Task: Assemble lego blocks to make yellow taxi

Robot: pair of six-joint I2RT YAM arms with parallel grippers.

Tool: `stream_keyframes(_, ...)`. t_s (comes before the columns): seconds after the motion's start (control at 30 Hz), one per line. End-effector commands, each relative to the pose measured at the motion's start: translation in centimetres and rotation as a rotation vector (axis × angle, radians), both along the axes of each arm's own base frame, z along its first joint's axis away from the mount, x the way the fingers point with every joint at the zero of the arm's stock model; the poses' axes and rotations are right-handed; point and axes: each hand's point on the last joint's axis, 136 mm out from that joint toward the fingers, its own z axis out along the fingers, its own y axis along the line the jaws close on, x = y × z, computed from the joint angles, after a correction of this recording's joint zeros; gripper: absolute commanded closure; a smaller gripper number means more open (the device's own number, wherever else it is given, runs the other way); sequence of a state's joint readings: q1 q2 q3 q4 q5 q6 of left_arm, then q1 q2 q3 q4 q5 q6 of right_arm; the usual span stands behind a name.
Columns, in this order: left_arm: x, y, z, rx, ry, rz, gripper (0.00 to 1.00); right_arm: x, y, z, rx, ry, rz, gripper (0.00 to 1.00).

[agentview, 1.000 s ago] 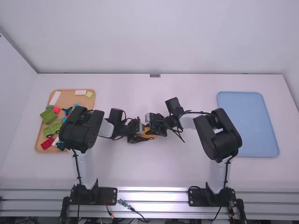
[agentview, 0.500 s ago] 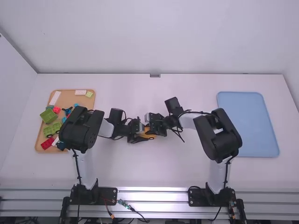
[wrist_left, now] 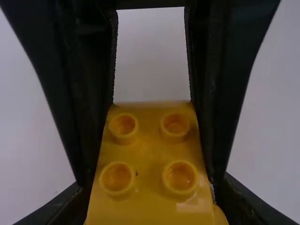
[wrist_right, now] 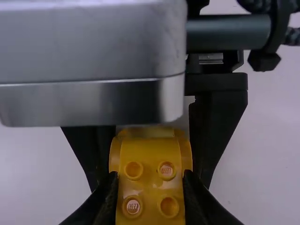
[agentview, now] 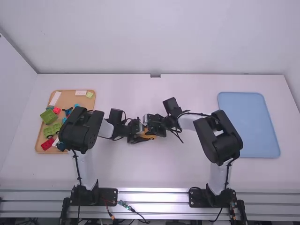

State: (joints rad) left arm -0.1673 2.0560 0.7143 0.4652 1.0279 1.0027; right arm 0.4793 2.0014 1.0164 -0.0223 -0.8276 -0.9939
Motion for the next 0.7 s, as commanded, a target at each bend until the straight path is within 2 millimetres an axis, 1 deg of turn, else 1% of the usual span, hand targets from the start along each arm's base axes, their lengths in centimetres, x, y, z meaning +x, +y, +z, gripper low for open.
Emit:
stream_keyframes(0.0, -0.84, -0.88, -0.01, -0.022, 0.027, -0.035, 0.51, -0.77, -0.7, -3.6, -0.131, 0.025, -0.028, 1.0)
stream_keyframes(0.03, -0.84, -0.89, 0.0, -0.022, 0.027, -0.035, 0.5, -0.69, -0.67, -3.59, -0.131, 0.032, -0.038, 1.0)
stream_keyframes(0.1, -0.86, -0.88, -0.03, -0.021, 0.031, -0.035, 0.5, -0.61, -0.61, -3.53, -0.128, 0.033, -0.043, 0.95)
stream_keyframes(0.2, -0.89, -0.87, -0.06, -0.021, 0.032, -0.034, 0.53, -0.61, -0.6, -3.53, -0.128, 0.032, -0.042, 0.93)
stream_keyframes(0.23, -0.89, -0.85, -0.08, -0.019, 0.032, -0.034, 0.55, -0.61, -0.61, -3.53, -0.128, 0.033, -0.043, 0.9)
stream_keyframes(0.33, -0.87, -0.86, -0.07, -0.019, 0.031, -0.034, 0.55, -0.59, -0.59, -3.5, -0.127, 0.032, -0.043, 0.86)
stream_keyframes(0.53, -0.88, -0.85, -0.09, -0.019, 0.032, -0.033, 0.56, -0.49, -0.47, -3.31, -0.129, 0.034, -0.041, 0.84)
stream_keyframes(0.57, -0.86, -0.86, -0.07, -0.019, 0.031, -0.034, 0.56, -0.43, -0.52, -3.31, -0.129, 0.035, -0.043, 0.81)
stream_keyframes(0.67, -0.87, -0.85, -0.08, -0.019, 0.031, -0.033, 0.56, -0.42, -0.52, -3.3, -0.129, 0.034, -0.043, 0.76)
